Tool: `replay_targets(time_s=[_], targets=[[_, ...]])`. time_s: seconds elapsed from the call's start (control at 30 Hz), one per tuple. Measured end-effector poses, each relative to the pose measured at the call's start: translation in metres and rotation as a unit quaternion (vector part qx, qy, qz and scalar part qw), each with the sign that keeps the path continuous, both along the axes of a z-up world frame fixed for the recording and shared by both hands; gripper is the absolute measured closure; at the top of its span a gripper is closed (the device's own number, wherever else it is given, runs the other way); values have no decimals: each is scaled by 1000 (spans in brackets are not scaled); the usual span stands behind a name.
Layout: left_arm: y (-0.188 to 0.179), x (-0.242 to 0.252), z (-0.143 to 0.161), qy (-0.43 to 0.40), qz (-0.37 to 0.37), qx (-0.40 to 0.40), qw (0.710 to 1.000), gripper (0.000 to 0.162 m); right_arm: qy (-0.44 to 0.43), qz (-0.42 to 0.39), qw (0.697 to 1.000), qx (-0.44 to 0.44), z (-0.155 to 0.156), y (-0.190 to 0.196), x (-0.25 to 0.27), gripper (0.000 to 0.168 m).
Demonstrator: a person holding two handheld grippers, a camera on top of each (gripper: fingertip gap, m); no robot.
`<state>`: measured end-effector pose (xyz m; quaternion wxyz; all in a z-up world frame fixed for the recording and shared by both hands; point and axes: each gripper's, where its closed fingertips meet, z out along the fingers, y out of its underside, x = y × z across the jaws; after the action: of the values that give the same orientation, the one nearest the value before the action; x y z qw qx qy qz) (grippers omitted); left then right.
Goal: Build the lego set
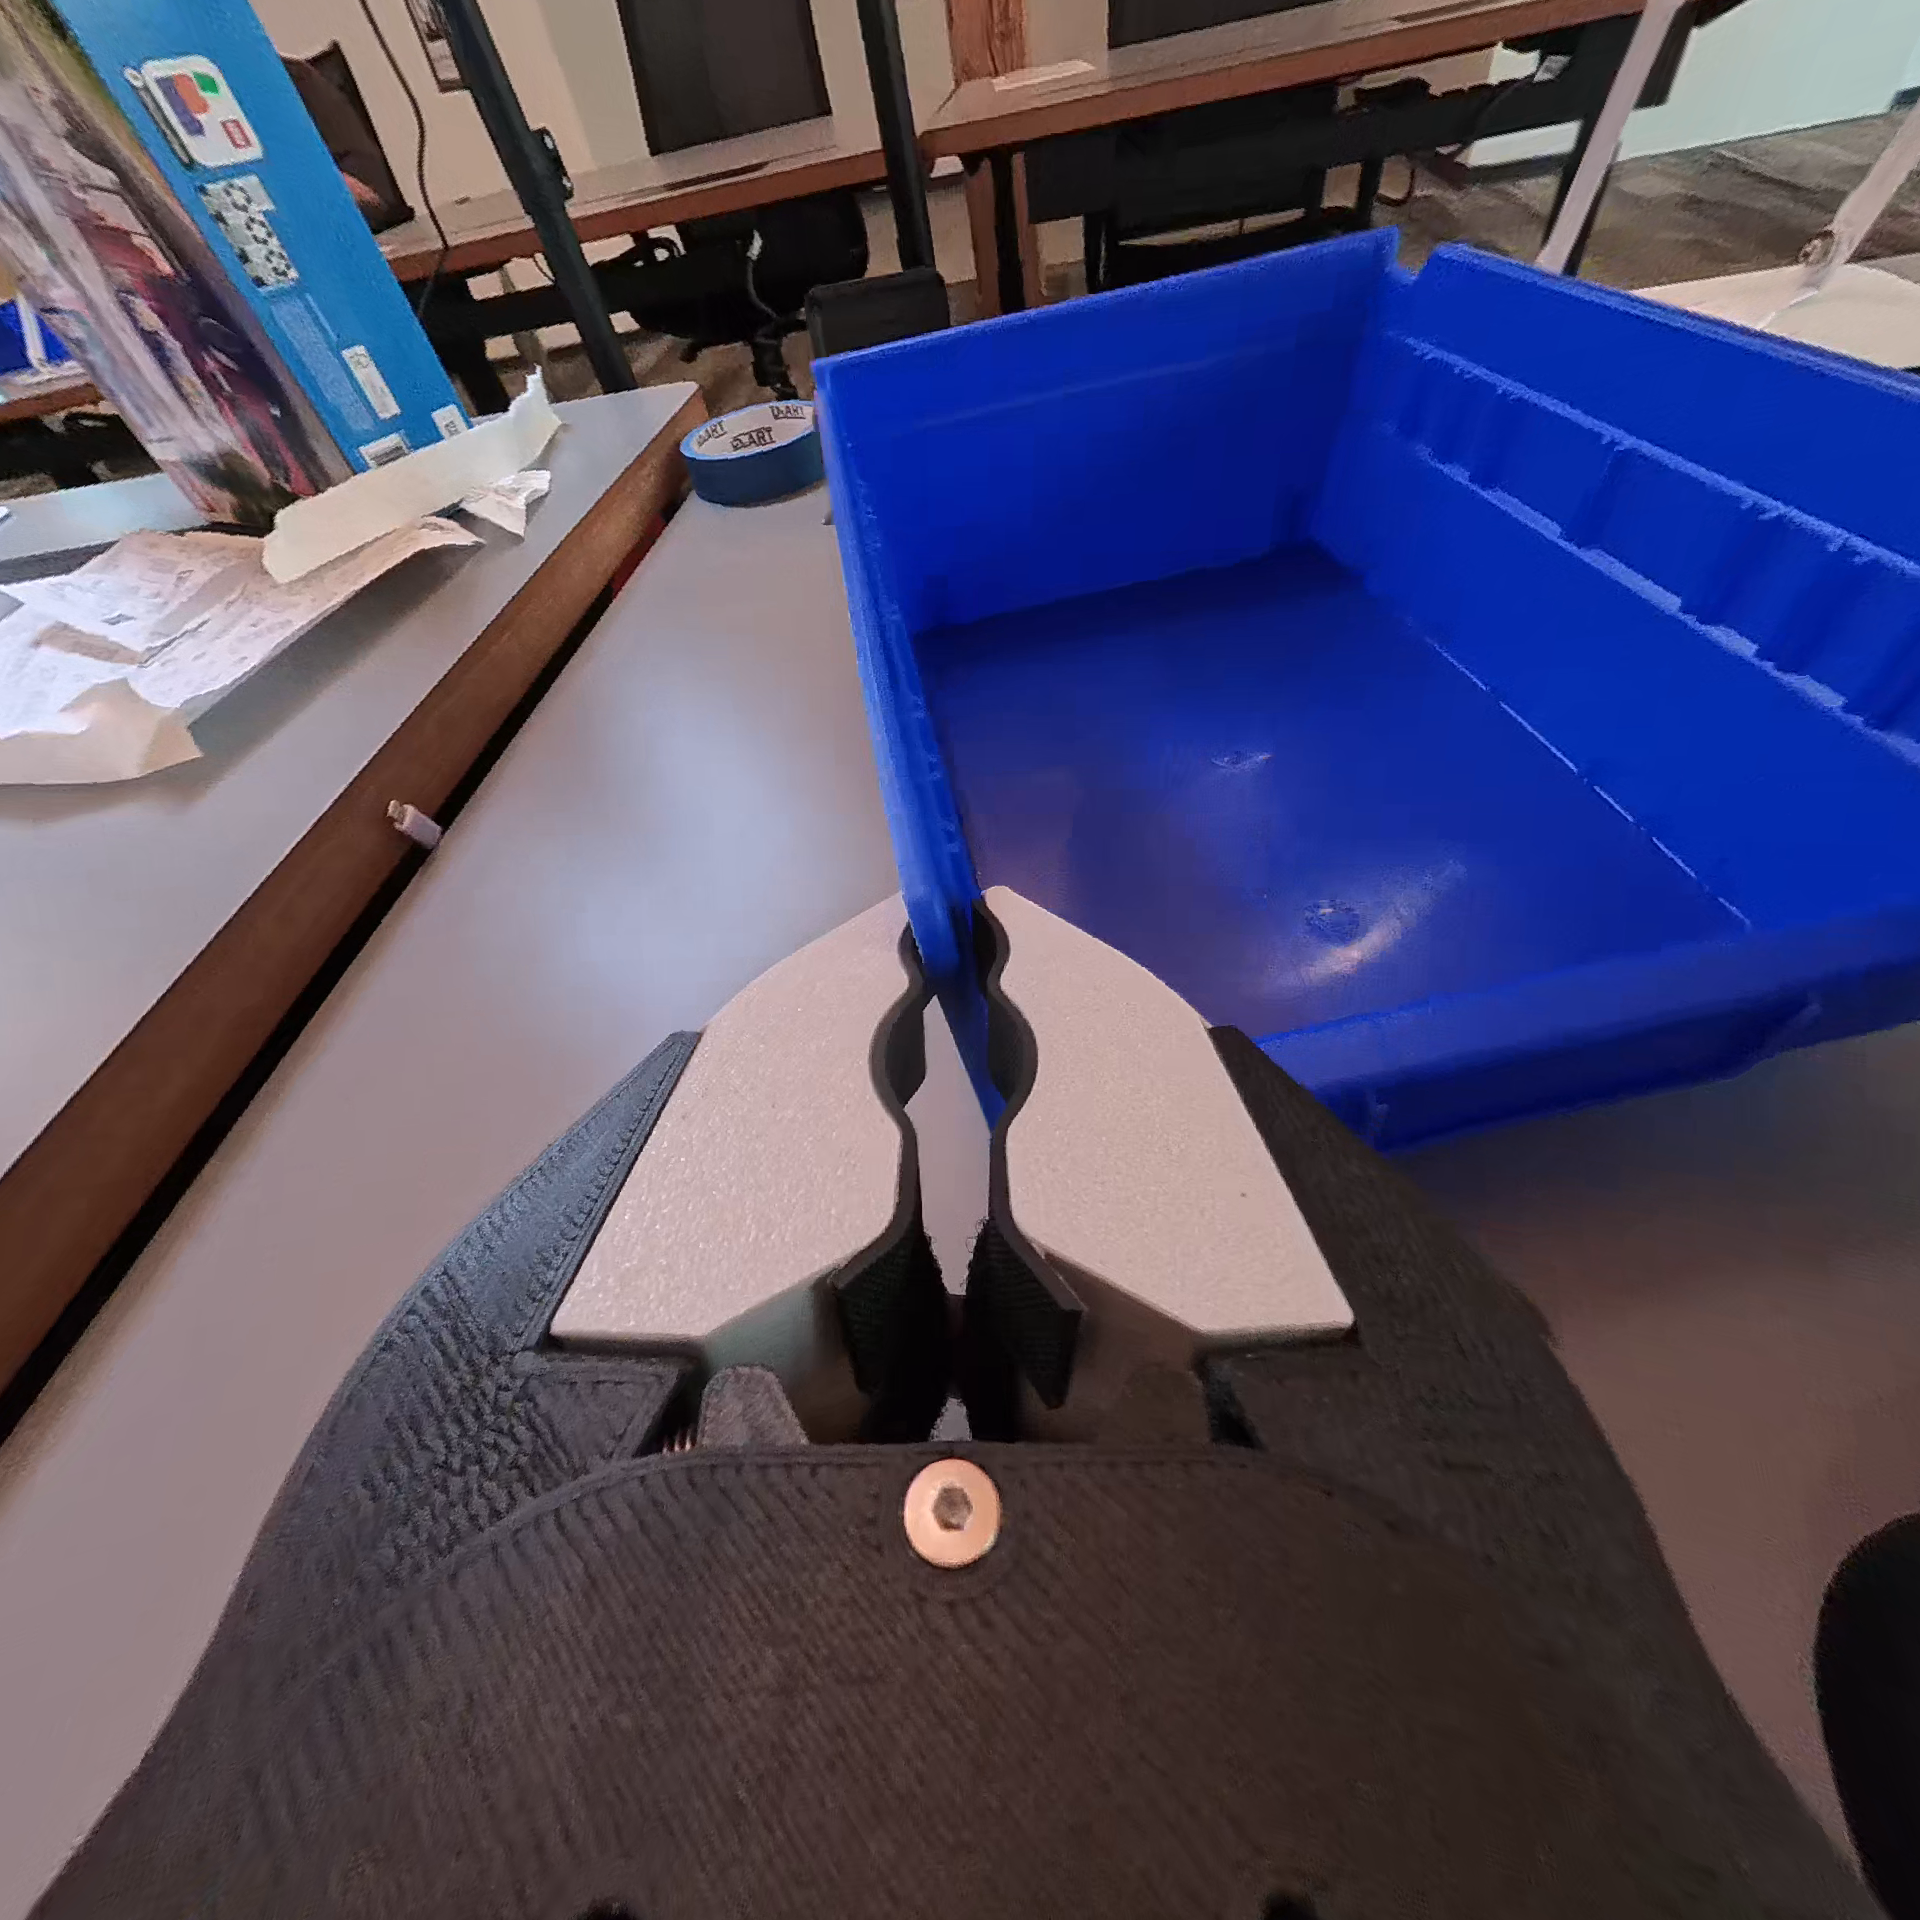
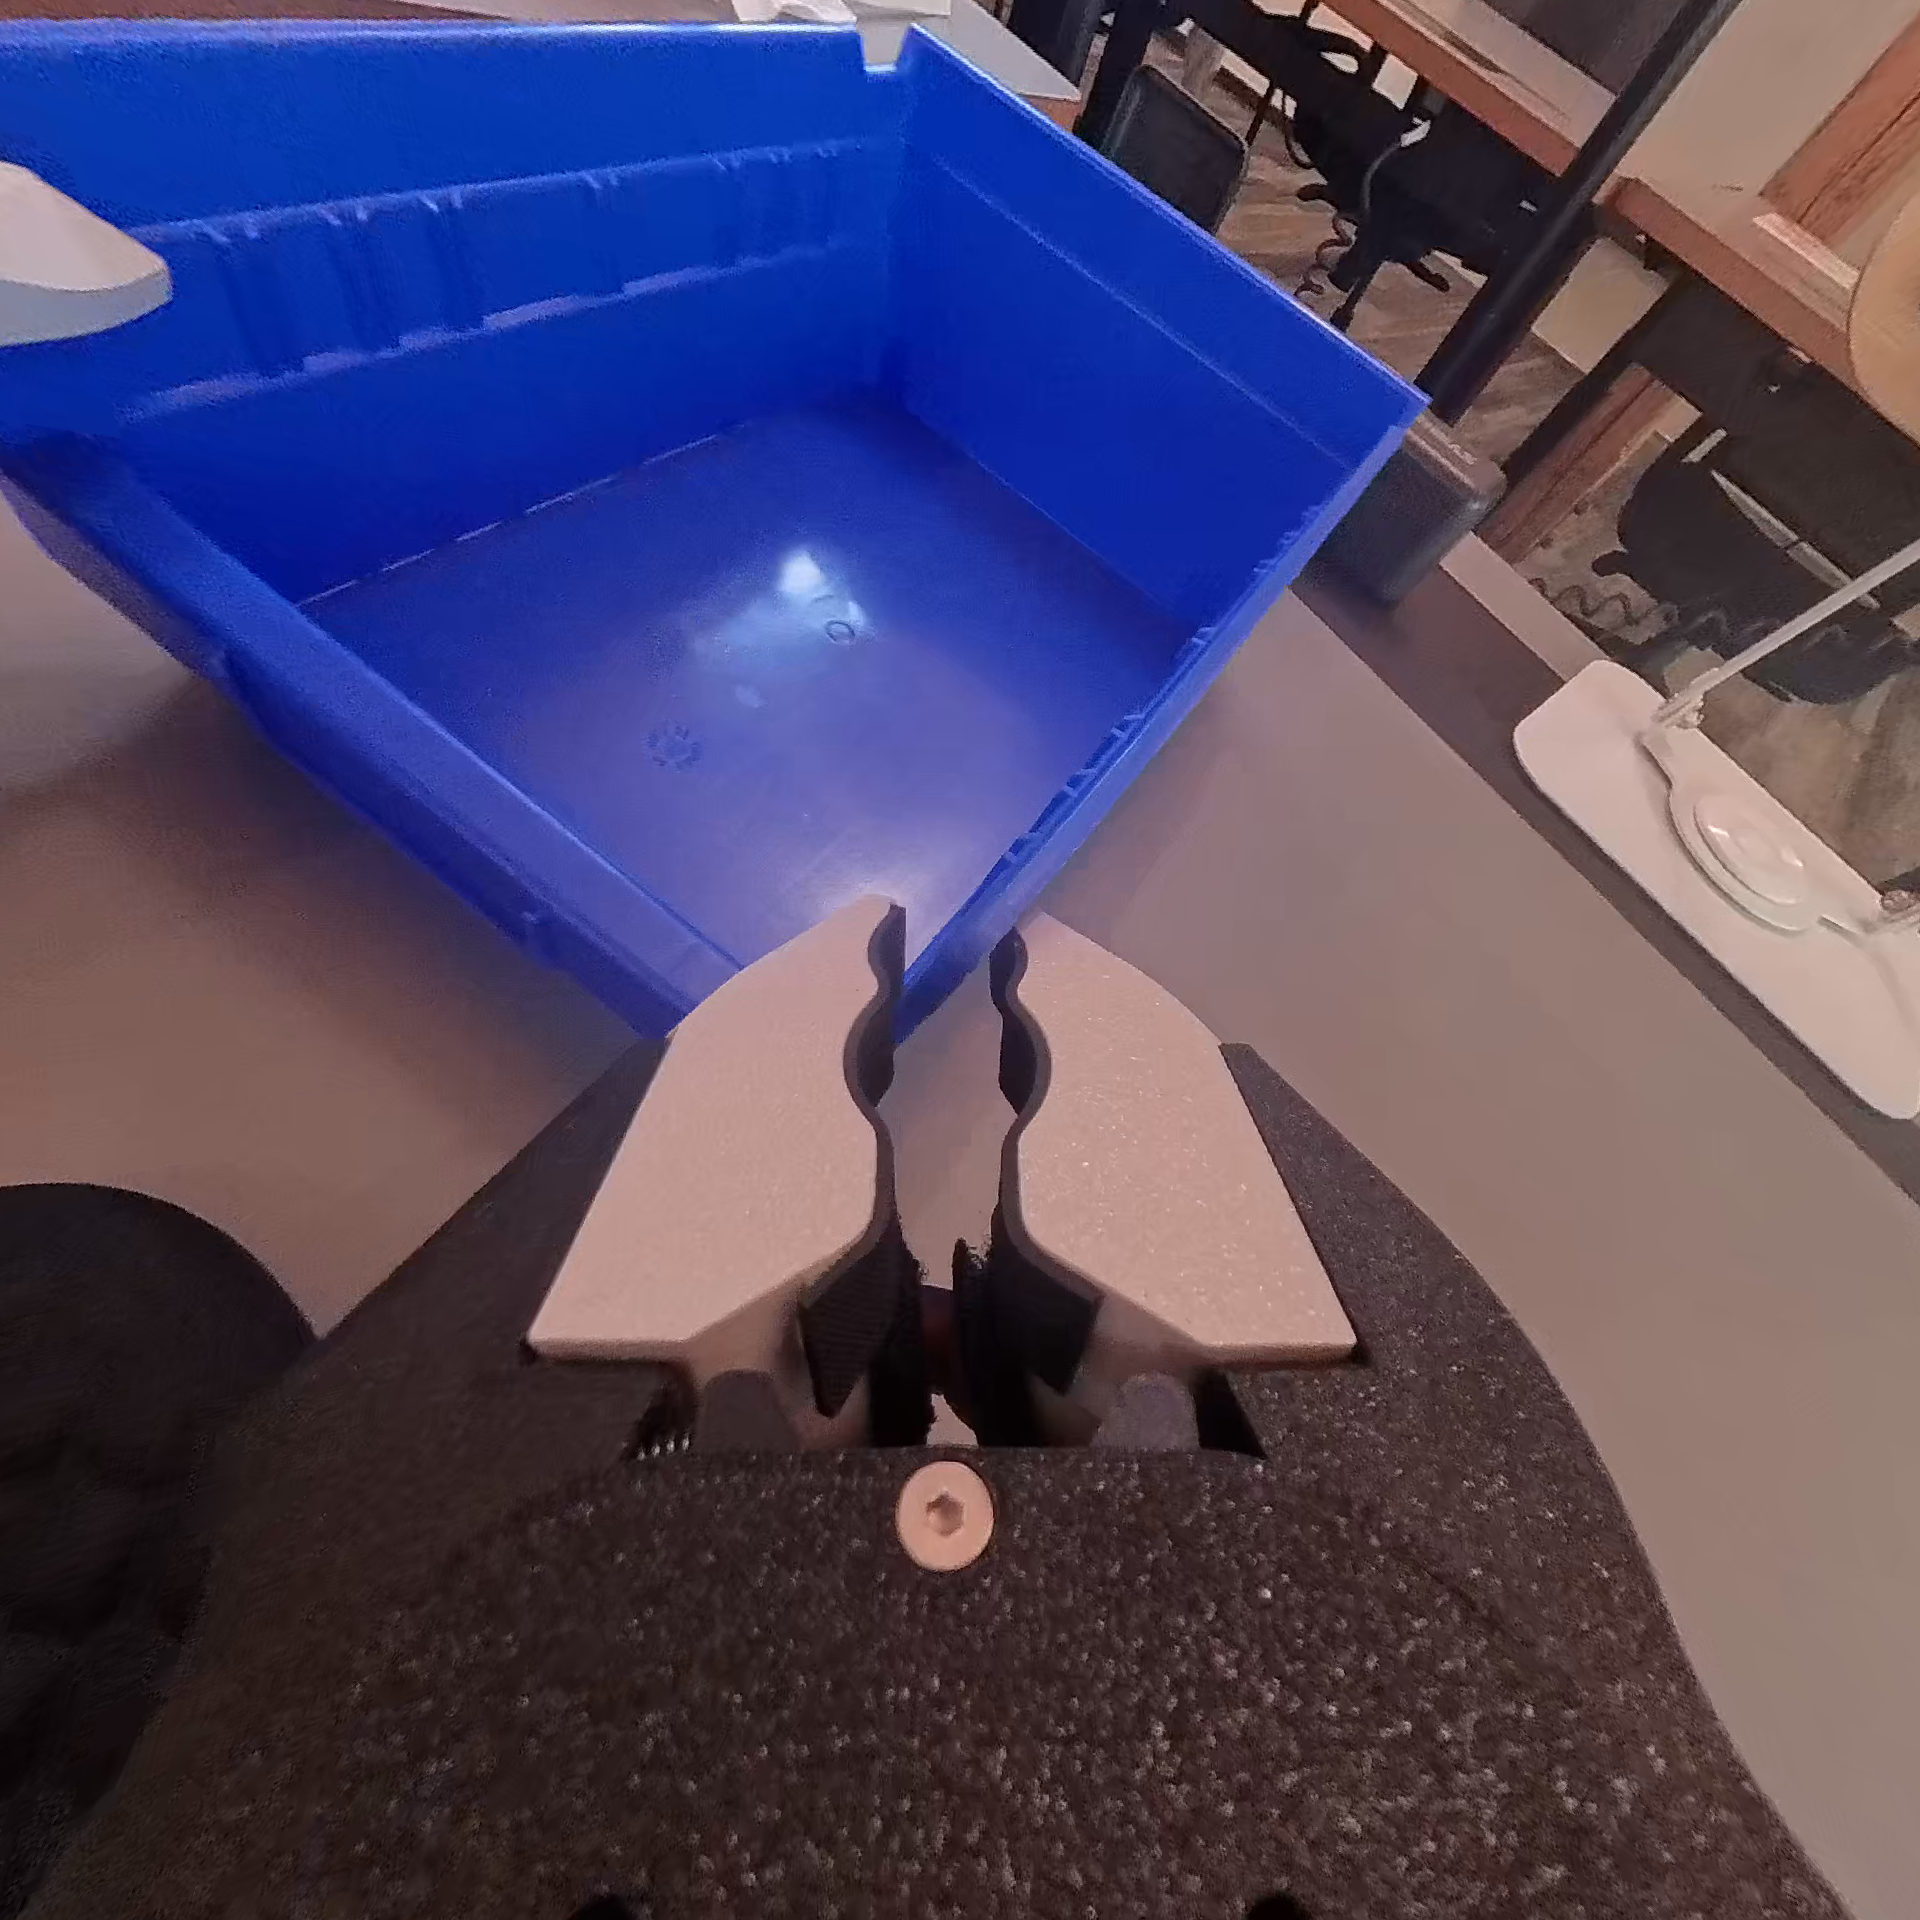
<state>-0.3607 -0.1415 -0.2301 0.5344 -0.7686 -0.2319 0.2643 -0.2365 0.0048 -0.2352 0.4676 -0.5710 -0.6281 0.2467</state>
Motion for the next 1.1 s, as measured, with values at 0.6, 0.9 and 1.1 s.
replay_targets(time_s=[0.6,0.9,1.1], targets=[[-6,37,-2,1,44,-32,999,151,13,40,999,12,0,30,-22,156],[-12,44,5,-4,54,-35,998,107,23,21,999,-2,-1,43,-13,107],[-11,56,52,54,75,6,996,70,83,-9,996,-34,35,54,71,71]])
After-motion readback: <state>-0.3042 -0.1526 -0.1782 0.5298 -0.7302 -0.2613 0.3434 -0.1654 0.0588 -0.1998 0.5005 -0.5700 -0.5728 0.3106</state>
